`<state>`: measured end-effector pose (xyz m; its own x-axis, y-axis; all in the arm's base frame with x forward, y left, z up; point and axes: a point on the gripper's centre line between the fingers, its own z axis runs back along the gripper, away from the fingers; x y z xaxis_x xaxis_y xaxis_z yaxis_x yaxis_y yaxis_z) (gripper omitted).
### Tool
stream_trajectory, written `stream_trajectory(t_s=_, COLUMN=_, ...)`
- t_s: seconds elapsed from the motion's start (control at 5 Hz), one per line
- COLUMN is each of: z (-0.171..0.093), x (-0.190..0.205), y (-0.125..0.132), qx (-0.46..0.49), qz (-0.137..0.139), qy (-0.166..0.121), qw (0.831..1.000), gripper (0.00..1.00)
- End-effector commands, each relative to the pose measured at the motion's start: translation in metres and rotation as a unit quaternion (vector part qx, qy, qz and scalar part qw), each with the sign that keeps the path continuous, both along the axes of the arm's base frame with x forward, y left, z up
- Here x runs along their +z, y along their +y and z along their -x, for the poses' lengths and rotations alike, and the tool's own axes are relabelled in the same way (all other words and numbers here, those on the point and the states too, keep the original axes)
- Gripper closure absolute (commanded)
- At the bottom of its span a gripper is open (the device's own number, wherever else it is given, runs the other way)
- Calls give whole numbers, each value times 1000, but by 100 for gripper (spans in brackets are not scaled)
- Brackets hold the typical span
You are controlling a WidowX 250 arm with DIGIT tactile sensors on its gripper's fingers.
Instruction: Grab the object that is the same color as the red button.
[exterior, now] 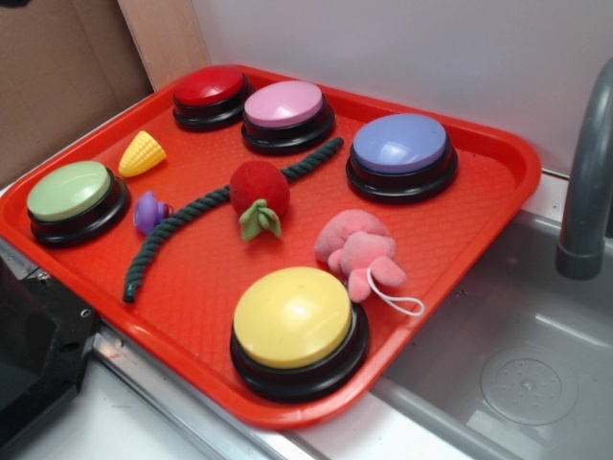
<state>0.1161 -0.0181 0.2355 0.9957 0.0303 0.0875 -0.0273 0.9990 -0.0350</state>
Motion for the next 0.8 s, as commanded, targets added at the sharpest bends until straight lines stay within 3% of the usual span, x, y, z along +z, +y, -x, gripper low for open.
stream_trajectory(t_s=0.0, z=0, x=0, y=0, qx=0, qz=0, qy=0, qw=1000, gripper=0)
stream_trajectory(t_s=0.4, z=-28, x=-35, y=-4, qx=165, qz=25, qy=-7, qw=986, gripper=0)
stream_trajectory(t_s=0.6, z=-42, x=-55, y=-5, qx=270, qz=13, qy=-24, qw=962, gripper=0)
